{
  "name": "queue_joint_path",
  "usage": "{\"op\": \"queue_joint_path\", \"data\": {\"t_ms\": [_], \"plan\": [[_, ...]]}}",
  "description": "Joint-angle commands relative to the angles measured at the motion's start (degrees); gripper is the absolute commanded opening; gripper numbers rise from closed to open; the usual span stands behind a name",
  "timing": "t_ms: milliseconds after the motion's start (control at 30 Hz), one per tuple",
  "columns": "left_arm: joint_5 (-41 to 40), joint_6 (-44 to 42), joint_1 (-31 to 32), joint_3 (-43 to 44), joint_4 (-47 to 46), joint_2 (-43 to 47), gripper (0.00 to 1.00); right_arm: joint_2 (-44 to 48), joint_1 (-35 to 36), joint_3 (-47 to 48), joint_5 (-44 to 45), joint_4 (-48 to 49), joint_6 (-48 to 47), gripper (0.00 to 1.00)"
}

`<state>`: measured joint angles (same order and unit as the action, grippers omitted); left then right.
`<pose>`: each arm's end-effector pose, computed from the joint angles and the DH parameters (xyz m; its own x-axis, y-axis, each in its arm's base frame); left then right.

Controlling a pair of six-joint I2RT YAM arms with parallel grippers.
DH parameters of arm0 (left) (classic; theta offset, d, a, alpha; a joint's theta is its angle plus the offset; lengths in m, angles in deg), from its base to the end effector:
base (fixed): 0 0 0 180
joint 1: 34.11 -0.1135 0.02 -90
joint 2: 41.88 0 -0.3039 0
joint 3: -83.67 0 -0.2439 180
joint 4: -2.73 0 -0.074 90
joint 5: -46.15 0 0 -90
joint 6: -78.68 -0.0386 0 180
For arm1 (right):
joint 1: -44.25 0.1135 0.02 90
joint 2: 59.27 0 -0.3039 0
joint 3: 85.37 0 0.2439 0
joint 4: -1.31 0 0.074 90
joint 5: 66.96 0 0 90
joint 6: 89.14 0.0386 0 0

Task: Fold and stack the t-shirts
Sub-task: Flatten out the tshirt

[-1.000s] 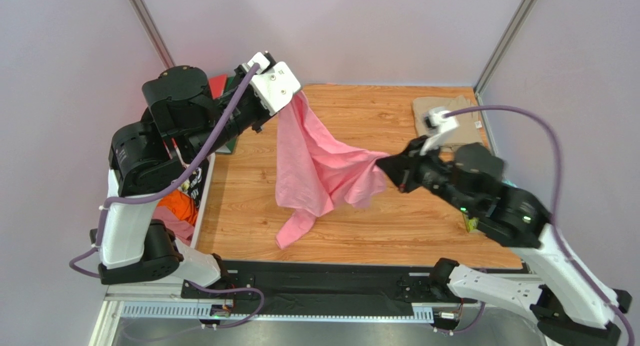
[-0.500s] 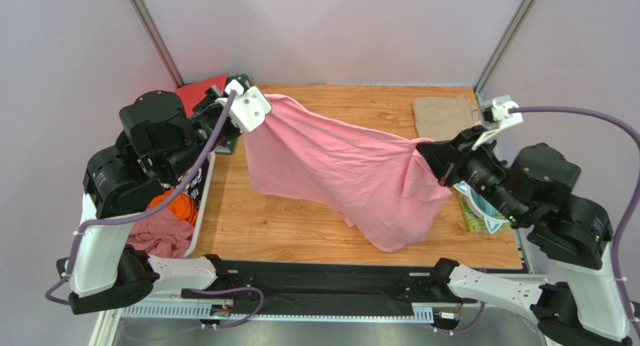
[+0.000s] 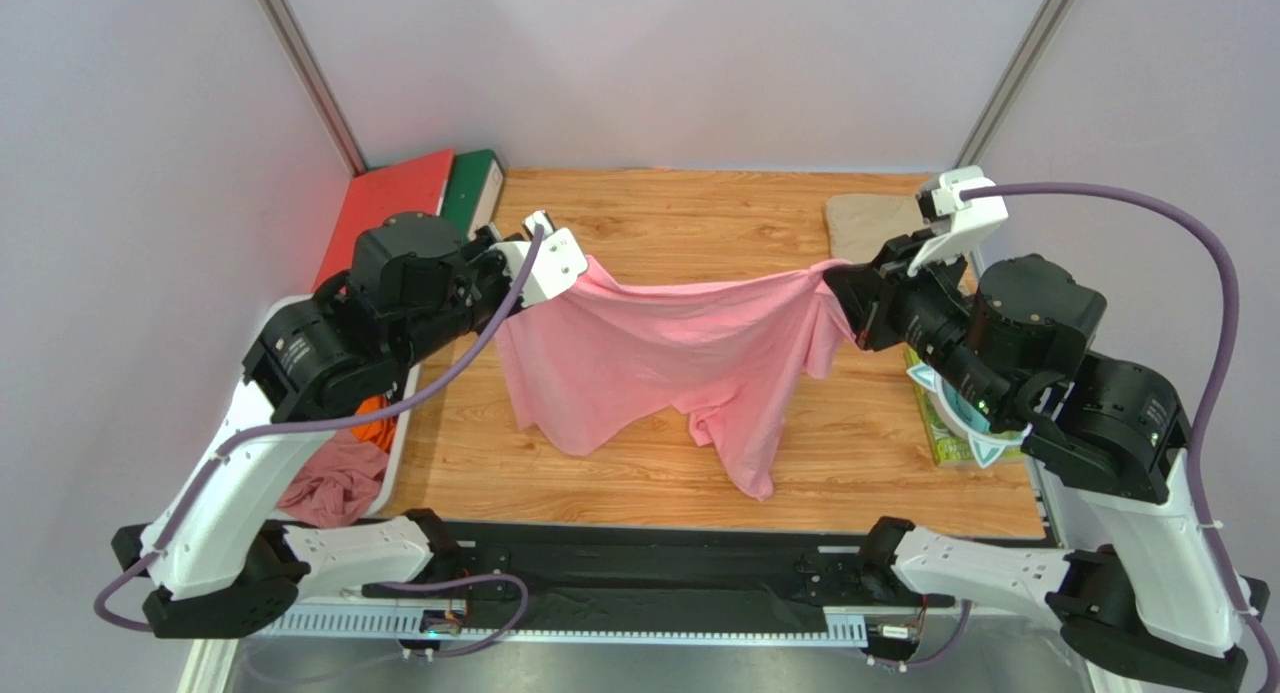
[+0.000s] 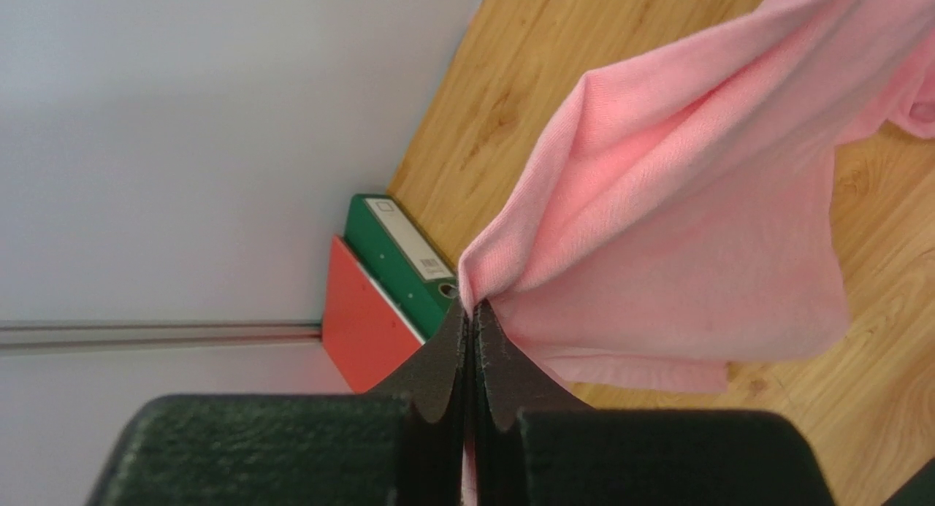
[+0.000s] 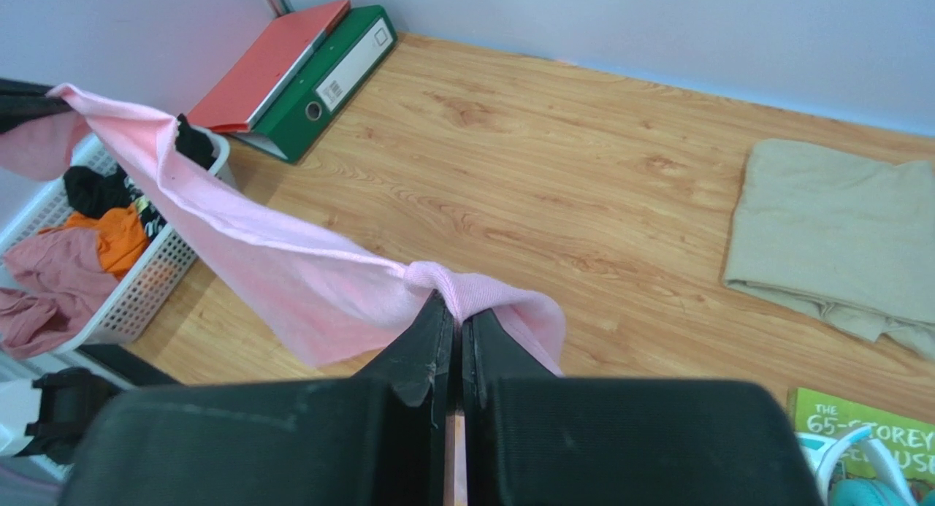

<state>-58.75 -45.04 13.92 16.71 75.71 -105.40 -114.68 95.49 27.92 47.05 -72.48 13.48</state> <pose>0.1043 -0.1011 0.5267 0.0899 0.7023 -0.7062 0.6142 0.5191 0.5944 0.0637 0.0543 0.5403 -0.2696 -0.0170 -0.9628 -0.4185 0.9025 0.1013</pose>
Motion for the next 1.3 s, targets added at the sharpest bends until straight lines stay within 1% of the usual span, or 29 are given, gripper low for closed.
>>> {"op": "queue_joint_path", "data": {"t_ms": [0,33,67,100,133,233,267,300,333,367,400,433,467,500,533,567,600,633,700,833,867,933,1067,1100,1133,1167,1200,1233,1267], "plan": [[5.31,2.25,-6.87,0.94,-5.56,-1.41,0.0,-5.82,-2.71,4.05,1.84,2.68,-4.97,0.0],[7.4,2.51,-8.46,2.08,-5.74,-2.82,0.0,-7.06,-4.9,4.49,0.44,3.12,-5.5,0.0],[8.64,2.95,-10.13,3.4,-6.26,-6.05,0.0,-8.38,-12.06,5.19,-2.45,3.56,-5.5,0.0],[9.7,3.04,-13.28,5.59,-6.97,-7.65,0.0,-11.09,-16.92,5.28,-11.7,4.52,-4.72,0.0],[11.02,3.04,-14.71,6.48,-7.93,-9.23,0.0,-12.25,-24.01,4.93,-14.23,5.92,-3.93,0.0],[11.82,2.43,-19.45,11.66,-12.41,-16.78,0.0,-19.71,-29.24,7.55,-15.04,8.65,-3.92,0.0],[12.25,2.6,-20.51,14.2,-12.68,-22.03,0.0,-23.99,-31.01,8.61,-17.13,9.88,-3.66,0.0],[12.52,3.38,-22.87,21.71,-12.16,-25.21,0.0,-26.82,-32.86,13.75,-21.16,10.5,-2.53,0.0],[13.04,3.74,-24.02,26.57,-11.2,-28.46,0.0,-29.98,-36.18,17.72,-23.02,9.72,-1.73,0.0],[12.88,3.92,-24.91,31.66,-9.02,-35.19,0.0,-36.36,-37.87,22.11,-25.48,8.32,-0.85,0.0],[12.7,4.01,-26.39,42.42,-7.95,-38.48,0.0,-38.95,-39.45,31.21,-29.33,7.09,1.33,0.0],[12.09,3.75,-27.11,47.74,-7.16,-41.56,0.0,-40.98,-42.08,34.08,-31.2,7.34,2.22,0.0],[11.56,3.22,-27.46,52.15,-6.45,-46.29,0.0,-43.09,-42.8,36.46,-32.43,8.47,3.01,0.0],[10.77,2.09,-27.99,56.98,-6.71,-47.81,0.0,-43.54,-43.76,38.14,-34.19,10.75,3.81,0.0],[10.68,1.9,-28.25,56.85,-7.14,-48.18,0.0,-43.81,-44.73,40.24,-34.9,11.64,4.42,0.0],[10.68,1.9,-28.6,55.28,-8.89,-46.62,0.0,-43.29,-45.26,40.52,-35.78,12.43,4.78,0.0],[11.37,2.16,-28.87,49.61,-9.86,-45.03,0.0,-42.76,-45.44,40.44,-36.48,13.05,4.95,0.0],[11.64,3.21,-28.96,46.16,-12.22,-41.02,0.0,-42.15,-45.62,38.87,-36.49,13.06,4.78,0.0],[12.78,4.09,-29.57,38.0,-14.43,-37.3,0.0,-39.16,-45.71,35.62,-37.1,13.58,4.61,0.0],[14.63,6.99,-29.84,35.76,-10.86,-31.59,0.0,-32.93,-44.57,27.8,-36.76,13.06,4.08,0.0],[14.63,7.69,-29.84,34.97,-10.67,-30.44,0.0,-30.04,-44.13,24.3,-36.32,12.88,3.64,0.0],[16.3,7.87,-29.84,30.32,-10.49,-26.41,0.0,-27.04,-42.99,20.77,-34.39,11.04,3.46,0.0],[17.88,8.23,-29.84,21.1,-9.09,-19.19,0.0,-17.83,-42.98,8.91,-32.1,2.97,4.78,0.0],[19.19,8.14,-29.84,16.29,-8.82,-17.52,0.0,-15.88,-42.98,0.88,-32.44,2.6,5.48,0.0],[20.25,8.31,-29.84,13.55,-7.77,-14.03,0.0,-13.77,-42.72,-2.94,-32.88,2.51,5.83,0.0],[21.3,8.4,-29.84,8.3,-6.81,-12.51,0.0,-9.75,-42.54,-7.42,-33.23,2.6,6.27,0.0],[23.92,8.58,-29.84,5.46,-5.67,-10.93,0.0,-7.79,-42.63,-14.08,-34.37,2.34,6.97,0.0],[24.73,8.75,-29.84,2.39,-3.74,-7.78,0.0,-6.04,-42.28,-17.27,-35.08,1.9,6.98,0.0],[25.44,8.93,-29.84,-4.6,-2.94,-6.19,0.0,-3.15,-42.37,-19.48,-35.17,-0.2,7.06,0.0]]}}
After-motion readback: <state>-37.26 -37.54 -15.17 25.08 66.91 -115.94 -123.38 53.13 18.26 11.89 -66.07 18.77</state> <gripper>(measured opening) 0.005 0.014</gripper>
